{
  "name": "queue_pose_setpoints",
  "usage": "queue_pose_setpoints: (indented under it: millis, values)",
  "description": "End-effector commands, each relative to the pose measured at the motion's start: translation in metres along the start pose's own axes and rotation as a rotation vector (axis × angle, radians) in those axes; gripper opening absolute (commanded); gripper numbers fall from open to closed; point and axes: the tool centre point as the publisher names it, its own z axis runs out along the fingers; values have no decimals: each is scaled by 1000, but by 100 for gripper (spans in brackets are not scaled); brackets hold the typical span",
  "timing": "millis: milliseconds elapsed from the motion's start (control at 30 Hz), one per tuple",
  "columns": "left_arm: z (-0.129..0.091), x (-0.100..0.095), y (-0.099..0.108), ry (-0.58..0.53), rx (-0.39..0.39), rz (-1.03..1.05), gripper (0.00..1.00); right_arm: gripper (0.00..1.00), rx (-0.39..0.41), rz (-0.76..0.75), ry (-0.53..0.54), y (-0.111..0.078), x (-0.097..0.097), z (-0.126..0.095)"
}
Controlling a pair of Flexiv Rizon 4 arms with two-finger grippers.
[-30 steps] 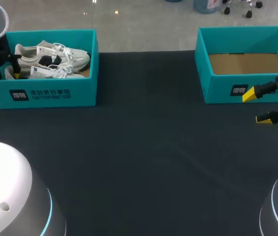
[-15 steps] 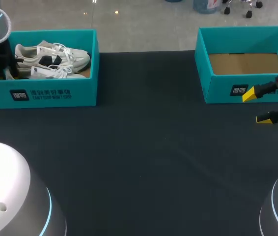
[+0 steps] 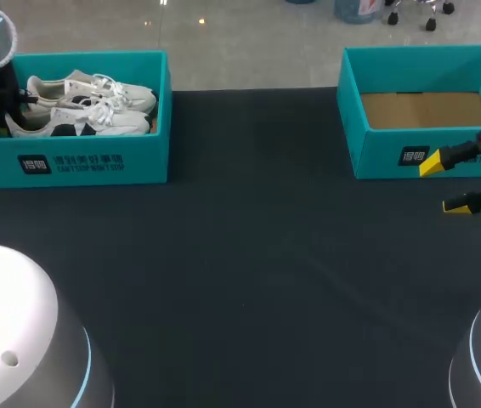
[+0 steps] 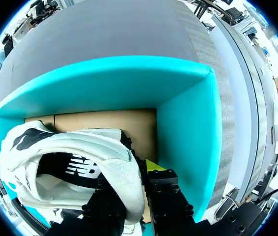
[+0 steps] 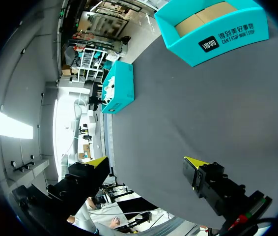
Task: Take the shoe out of the shoebox, open the shoe tongue, remove and reinsert the insole, then place the shoe into the shoebox
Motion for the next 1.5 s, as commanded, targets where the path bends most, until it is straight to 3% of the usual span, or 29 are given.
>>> queue_pose_setpoints:
  millis: [33,400,667,933,1500]
  values:
    - [-31,1,-5,-12,17,4,0,100,0,1,-1,0,0,0]
    - [-104,1,-11,10,4,-31,0,100,0,1,-1,0,0,0]
    - [-133,-1,-11,25,5,-29,0,100,0,1,-1,0,0,0]
    - [-149,-2,-15,31,0,-15,0,100,0,1,-1,0,0,0]
    - [-149,-2,-15,31,0,-15,0,100,0,1,-1,0,0,0]
